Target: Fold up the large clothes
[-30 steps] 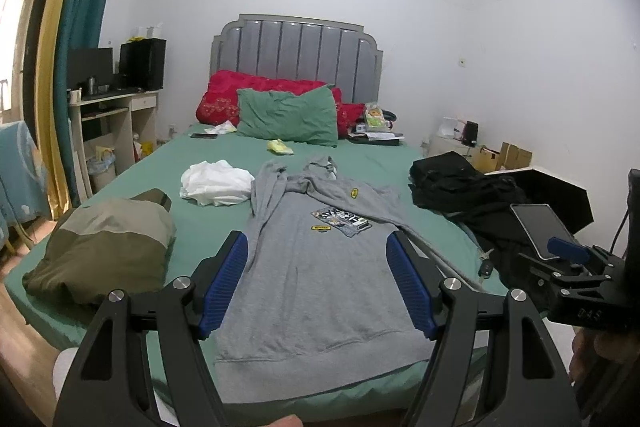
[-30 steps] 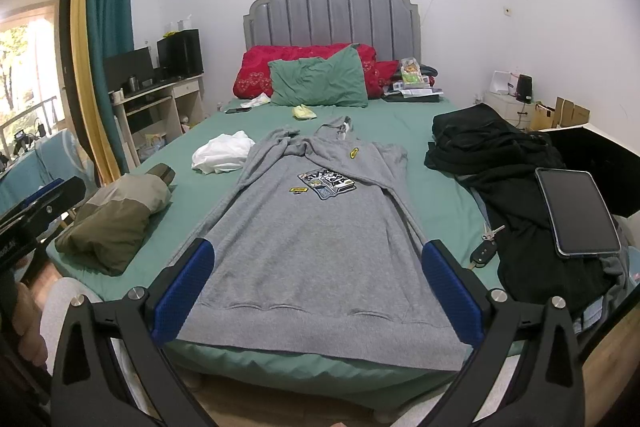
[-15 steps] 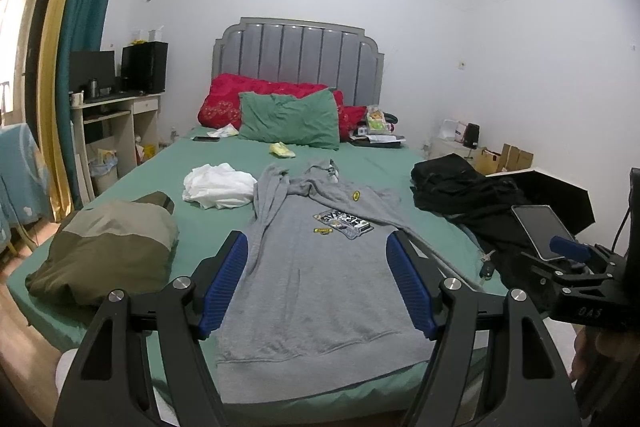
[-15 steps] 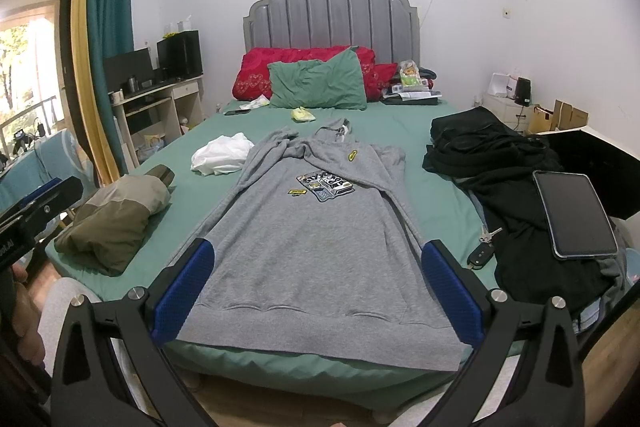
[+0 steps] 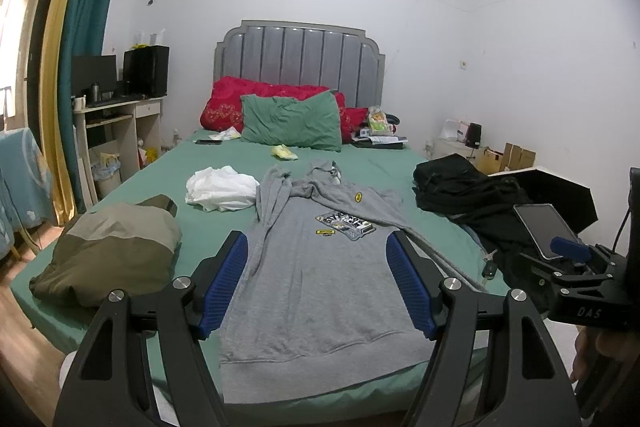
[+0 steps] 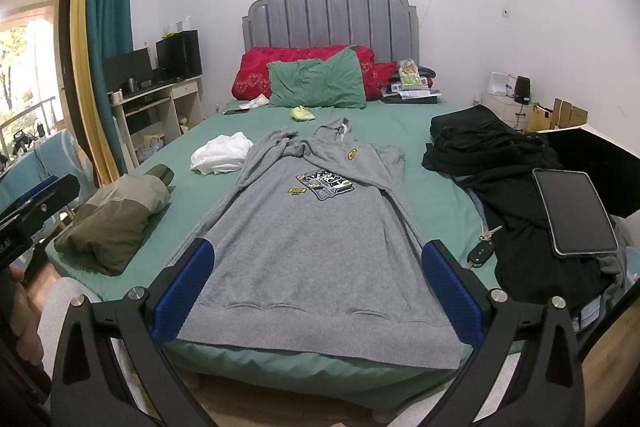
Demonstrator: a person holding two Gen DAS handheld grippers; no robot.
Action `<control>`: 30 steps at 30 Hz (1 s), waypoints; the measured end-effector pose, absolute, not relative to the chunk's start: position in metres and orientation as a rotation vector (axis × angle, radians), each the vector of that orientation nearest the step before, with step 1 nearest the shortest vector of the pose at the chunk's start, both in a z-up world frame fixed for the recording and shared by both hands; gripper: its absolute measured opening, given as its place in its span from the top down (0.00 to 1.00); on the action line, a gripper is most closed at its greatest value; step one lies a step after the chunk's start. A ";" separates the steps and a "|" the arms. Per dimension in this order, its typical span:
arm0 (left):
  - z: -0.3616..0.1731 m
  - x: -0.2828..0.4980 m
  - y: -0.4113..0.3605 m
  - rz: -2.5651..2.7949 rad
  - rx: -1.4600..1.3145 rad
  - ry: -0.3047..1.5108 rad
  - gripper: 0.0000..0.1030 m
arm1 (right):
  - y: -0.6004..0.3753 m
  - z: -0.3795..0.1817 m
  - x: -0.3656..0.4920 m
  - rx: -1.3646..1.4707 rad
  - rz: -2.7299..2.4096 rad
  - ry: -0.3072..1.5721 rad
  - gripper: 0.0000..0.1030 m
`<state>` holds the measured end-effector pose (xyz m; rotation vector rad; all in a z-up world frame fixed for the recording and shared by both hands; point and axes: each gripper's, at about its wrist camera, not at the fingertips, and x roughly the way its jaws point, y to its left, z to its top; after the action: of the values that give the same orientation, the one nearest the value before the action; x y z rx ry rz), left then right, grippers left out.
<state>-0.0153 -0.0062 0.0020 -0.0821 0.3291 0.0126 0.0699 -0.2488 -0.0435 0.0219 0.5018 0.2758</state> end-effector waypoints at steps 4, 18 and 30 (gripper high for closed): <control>0.001 -0.018 -0.005 -0.001 -0.081 0.330 0.27 | -0.249 -0.044 0.070 0.022 0.274 0.502 0.01; 0.004 -0.017 -0.008 0.000 -0.064 0.333 0.27 | -0.252 -0.044 0.069 0.023 0.275 0.506 0.01; 0.004 0.004 -0.008 -0.016 -0.072 0.368 0.27 | -0.255 -0.059 0.081 0.019 0.295 0.557 0.01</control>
<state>0.0037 -0.0080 0.0044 -0.0722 0.3676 -0.0164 0.0812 -0.2551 -0.0587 0.0195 0.5567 0.2946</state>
